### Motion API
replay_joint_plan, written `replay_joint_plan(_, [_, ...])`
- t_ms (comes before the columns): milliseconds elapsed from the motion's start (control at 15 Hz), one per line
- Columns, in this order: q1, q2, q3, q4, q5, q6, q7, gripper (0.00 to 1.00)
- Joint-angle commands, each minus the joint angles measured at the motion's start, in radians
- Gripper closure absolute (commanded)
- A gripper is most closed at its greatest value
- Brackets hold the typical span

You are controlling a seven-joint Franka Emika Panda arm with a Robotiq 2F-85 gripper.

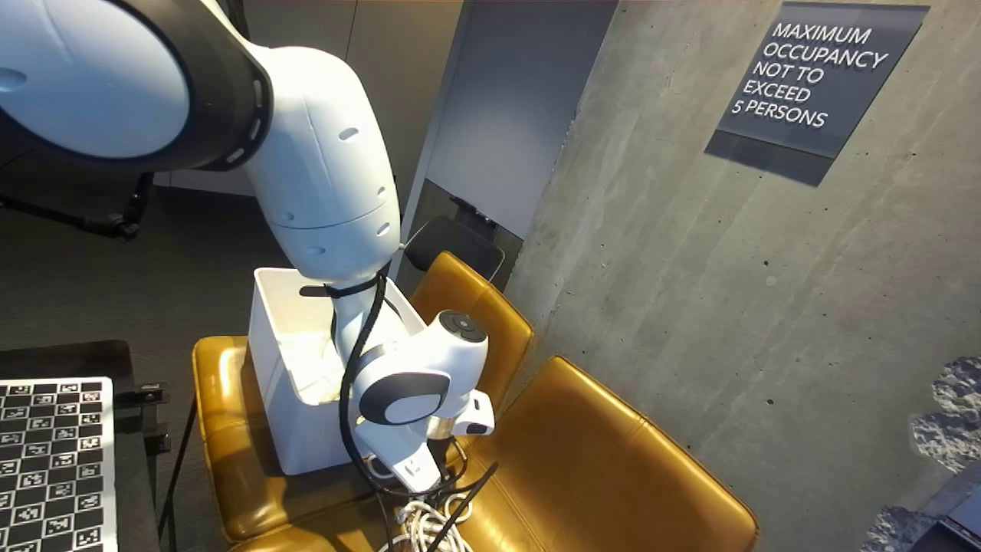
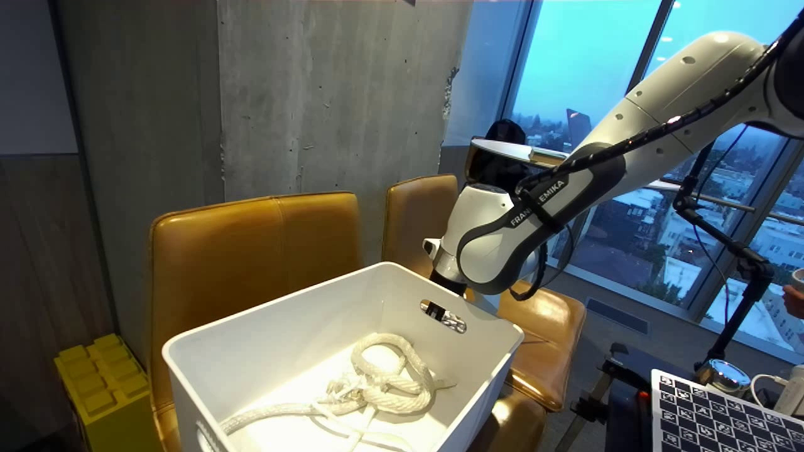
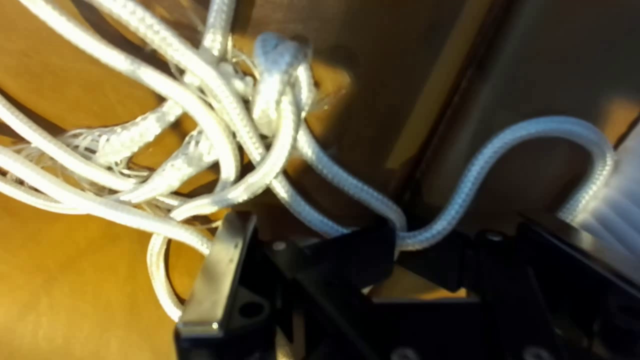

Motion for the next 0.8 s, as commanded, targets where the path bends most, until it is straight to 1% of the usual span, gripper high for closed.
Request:
replay_joint_plan(0, [0.012,-0.125,-0.057,-0.096,-0.044,-0.012,0.017,1.0])
replay_joint_plan(200, [0.049,-0.252,-0.108,-0.159,-0.084,-0.024,0.034,1.0])
replay_joint_plan(400, [0.063,-0.381,-0.151,-0.198,-0.135,-0.04,0.037,1.0])
replay_joint_plan(733, [0.076,-0.596,-0.181,-0.261,-0.192,-0.101,0.035,1.0])
